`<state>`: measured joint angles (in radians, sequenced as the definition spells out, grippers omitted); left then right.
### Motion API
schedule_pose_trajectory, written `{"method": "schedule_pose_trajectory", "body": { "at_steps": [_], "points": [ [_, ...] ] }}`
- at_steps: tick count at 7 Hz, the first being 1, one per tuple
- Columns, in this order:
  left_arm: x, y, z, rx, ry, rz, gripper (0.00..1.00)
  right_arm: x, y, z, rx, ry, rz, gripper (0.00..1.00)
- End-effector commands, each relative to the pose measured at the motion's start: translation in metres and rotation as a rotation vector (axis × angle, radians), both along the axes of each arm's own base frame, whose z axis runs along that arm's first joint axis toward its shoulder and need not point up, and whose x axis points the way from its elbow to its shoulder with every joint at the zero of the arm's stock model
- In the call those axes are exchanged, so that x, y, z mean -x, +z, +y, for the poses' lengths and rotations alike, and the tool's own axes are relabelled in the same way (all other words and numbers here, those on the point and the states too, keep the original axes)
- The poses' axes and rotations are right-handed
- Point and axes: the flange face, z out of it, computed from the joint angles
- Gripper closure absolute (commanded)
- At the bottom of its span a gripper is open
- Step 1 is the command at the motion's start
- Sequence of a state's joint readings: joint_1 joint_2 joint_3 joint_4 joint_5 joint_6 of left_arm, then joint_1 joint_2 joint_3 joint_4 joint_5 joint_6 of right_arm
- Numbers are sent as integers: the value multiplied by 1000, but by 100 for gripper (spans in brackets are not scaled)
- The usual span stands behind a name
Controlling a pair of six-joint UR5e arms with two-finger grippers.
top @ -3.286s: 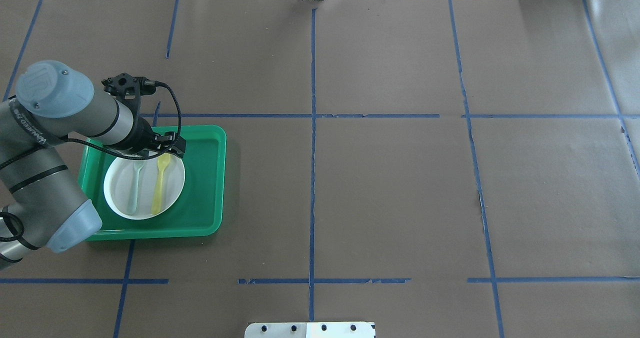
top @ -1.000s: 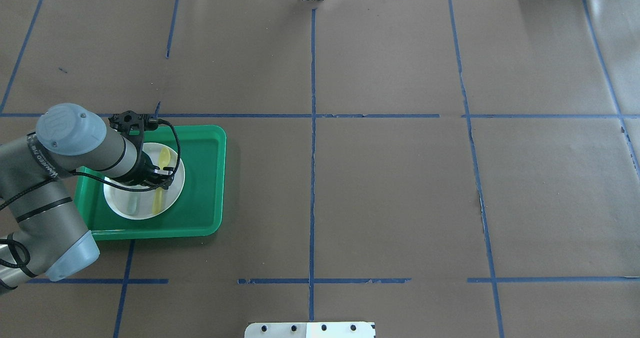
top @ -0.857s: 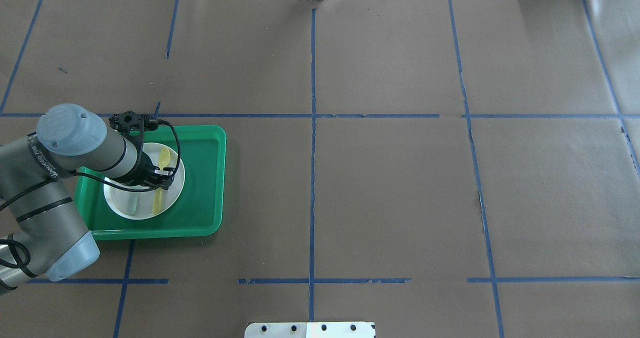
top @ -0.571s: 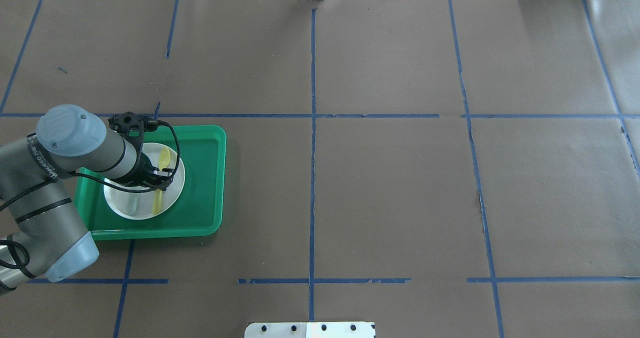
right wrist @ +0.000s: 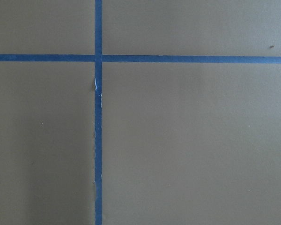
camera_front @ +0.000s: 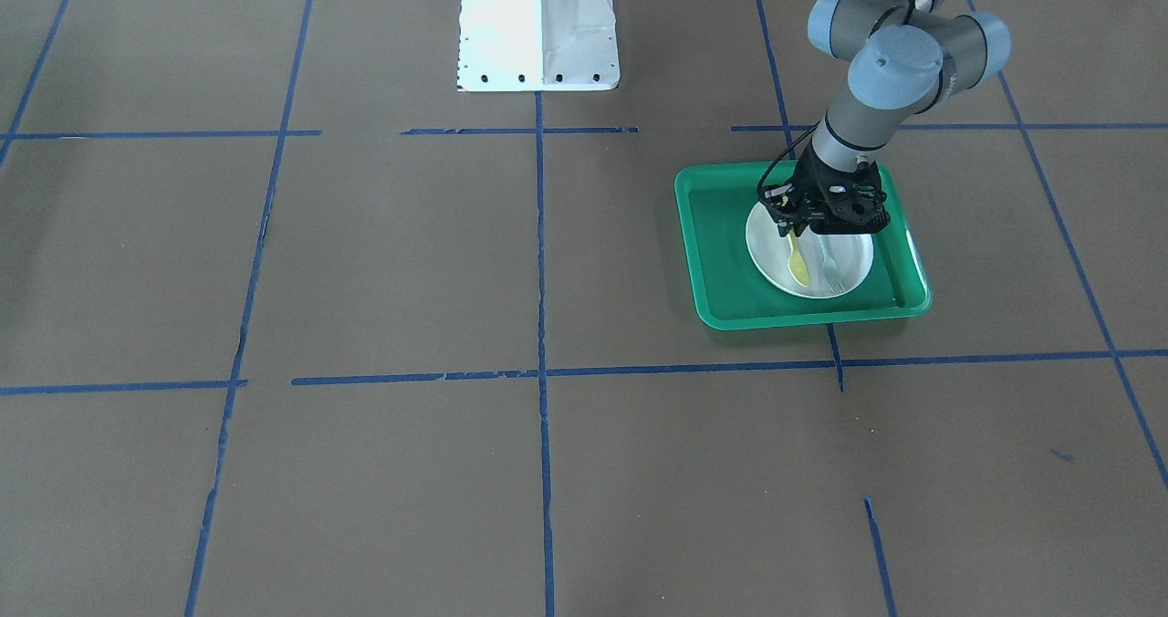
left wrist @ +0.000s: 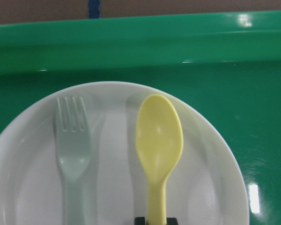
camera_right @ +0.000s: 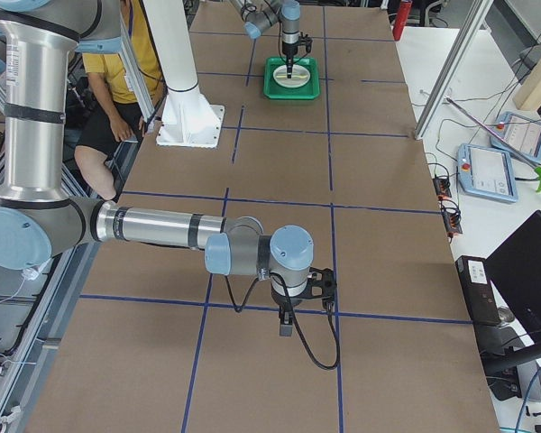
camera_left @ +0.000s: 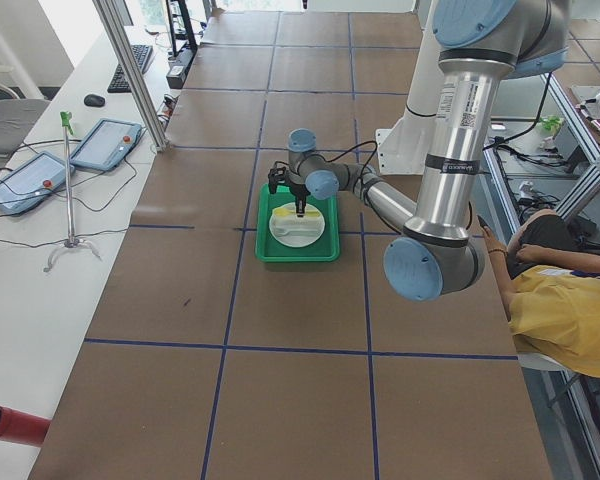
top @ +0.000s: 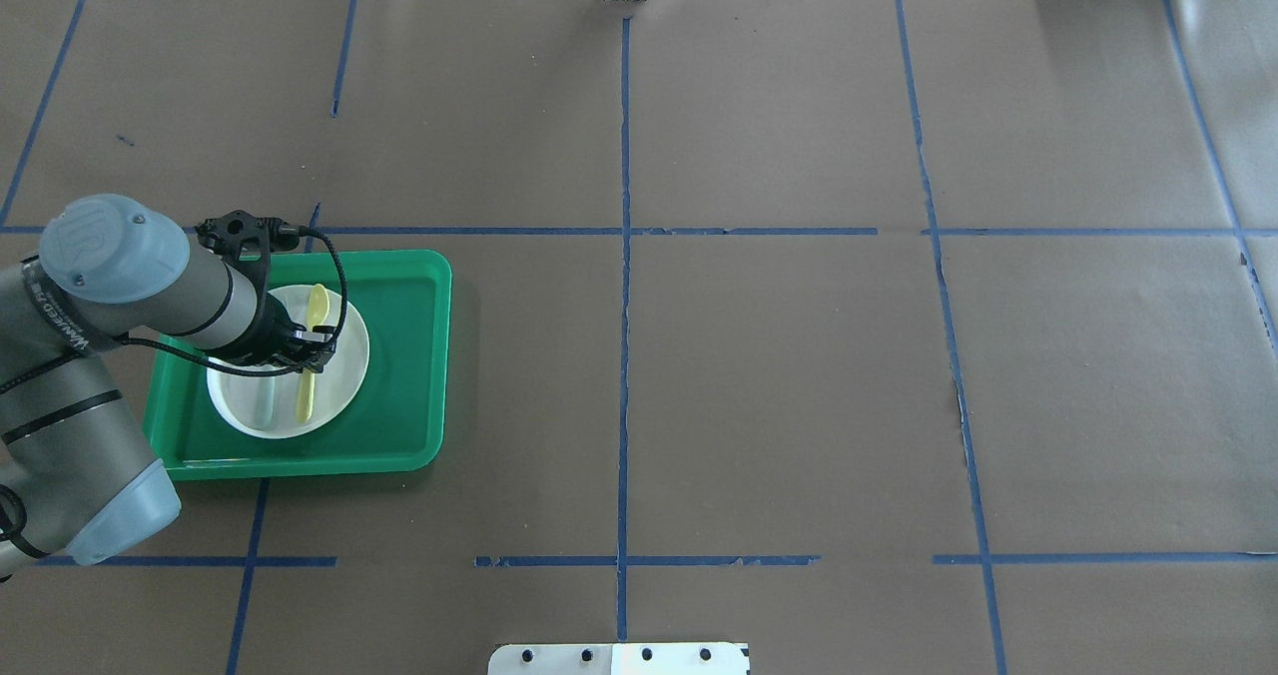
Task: Place spoon
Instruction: 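Carry the yellow spoon off the plate and set it on the tray beside it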
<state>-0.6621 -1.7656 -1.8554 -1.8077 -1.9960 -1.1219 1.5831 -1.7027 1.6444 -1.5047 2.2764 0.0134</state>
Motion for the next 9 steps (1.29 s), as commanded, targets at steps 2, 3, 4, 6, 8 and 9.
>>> {"method": "schedule_pose_trajectory", "body": {
  "at_steps": [2,3,4,6,8,9],
  "points": [
    [-44,-59,-16,119,-96,0,100,0,0,0,-1,0,0,0],
    [-69,-60,1,115,-71,-10,100,0,0,0,0,0,0,0],
    [-69,-58,1,97,-82,-19,93,0,0,0,-1,0,0,0],
    [-67,-57,0,88,-85,-22,1,0,0,0,-1,0,0,0],
    [-46,-74,-3,68,-101,13,0,0,0,0,0,0,0,0],
    [6,-71,-28,-20,-96,12,0,0,0,0,0,0,0,0]
  ]
}}
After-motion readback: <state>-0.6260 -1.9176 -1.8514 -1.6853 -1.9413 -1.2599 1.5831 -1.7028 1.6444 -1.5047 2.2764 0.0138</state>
